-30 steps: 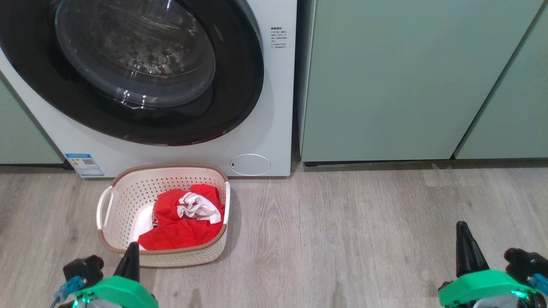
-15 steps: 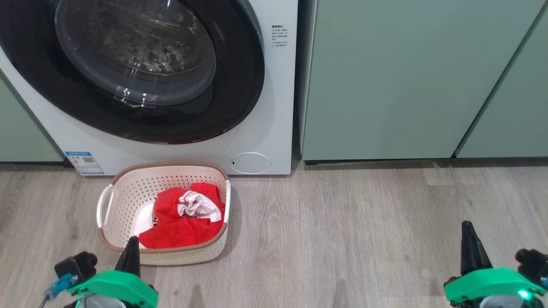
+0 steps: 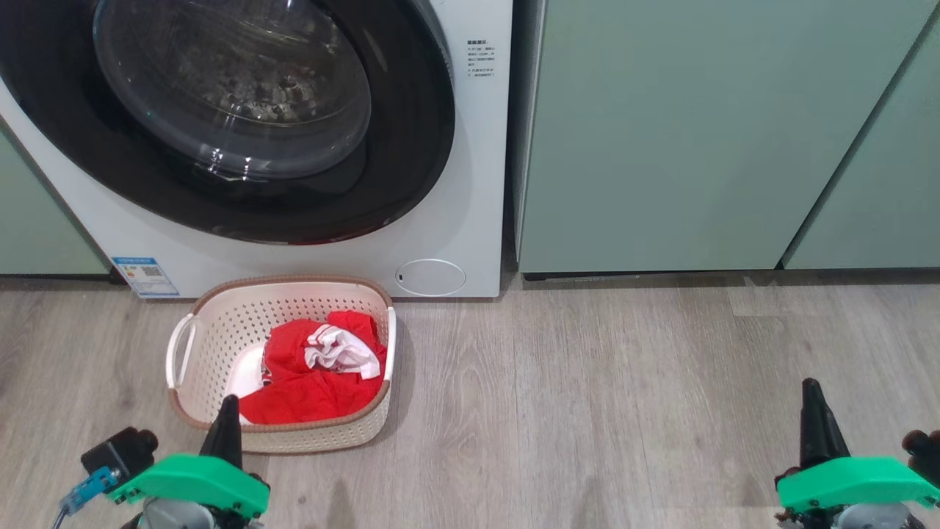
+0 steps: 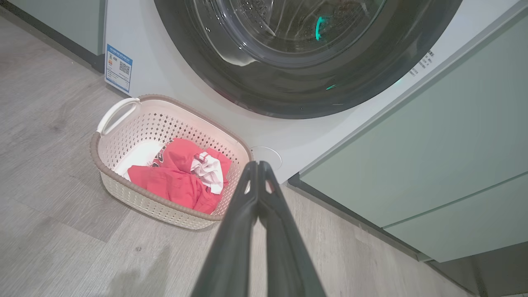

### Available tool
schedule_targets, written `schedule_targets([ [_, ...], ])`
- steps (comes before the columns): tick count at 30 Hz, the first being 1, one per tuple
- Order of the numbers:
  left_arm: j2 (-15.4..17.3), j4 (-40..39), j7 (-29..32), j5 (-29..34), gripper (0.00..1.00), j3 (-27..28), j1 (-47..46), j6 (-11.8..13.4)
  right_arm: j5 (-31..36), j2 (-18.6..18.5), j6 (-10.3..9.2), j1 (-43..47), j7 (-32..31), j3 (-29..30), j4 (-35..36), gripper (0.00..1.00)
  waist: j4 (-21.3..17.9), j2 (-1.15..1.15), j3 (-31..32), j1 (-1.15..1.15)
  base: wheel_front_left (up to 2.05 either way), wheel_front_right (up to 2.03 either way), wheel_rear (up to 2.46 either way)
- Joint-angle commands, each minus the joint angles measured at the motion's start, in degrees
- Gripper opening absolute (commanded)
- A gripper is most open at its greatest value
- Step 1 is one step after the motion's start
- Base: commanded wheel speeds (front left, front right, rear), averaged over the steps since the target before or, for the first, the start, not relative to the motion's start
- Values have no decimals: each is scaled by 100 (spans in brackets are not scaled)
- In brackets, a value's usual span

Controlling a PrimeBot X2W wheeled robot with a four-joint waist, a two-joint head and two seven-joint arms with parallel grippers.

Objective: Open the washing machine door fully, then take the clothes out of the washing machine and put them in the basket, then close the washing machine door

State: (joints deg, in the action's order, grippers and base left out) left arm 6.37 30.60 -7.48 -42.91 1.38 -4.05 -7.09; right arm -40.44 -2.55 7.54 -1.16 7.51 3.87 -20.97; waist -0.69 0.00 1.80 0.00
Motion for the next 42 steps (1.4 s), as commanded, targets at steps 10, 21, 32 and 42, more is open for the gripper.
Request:
schedule_targets([
  [10, 0, -369, 191, -649, 0, 177, -261, -17, -687, -26, -2, -317, -188, 17, 271, 0, 8, 0, -23, 0, 0, 0, 0],
  [21, -53, -566, 375, -1301, 0, 229, -254, -20, -1372, -27, -3, -345, -373, 55, 336, 0, 18, 0, -50, 0, 0, 0, 0],
  [32, -102, -745, 544, -1897, 0, 277, -247, -24, -1997, -28, -3, -371, -542, 89, 395, 0, 26, 0, -74, 0, 0, 0, 0],
  [42, -150, -924, 712, -2492, 0, 324, -241, -27, -2621, -29, -4, -397, -711, 124, 454, 0, 34, 0, -99, 0, 0, 0, 0],
])
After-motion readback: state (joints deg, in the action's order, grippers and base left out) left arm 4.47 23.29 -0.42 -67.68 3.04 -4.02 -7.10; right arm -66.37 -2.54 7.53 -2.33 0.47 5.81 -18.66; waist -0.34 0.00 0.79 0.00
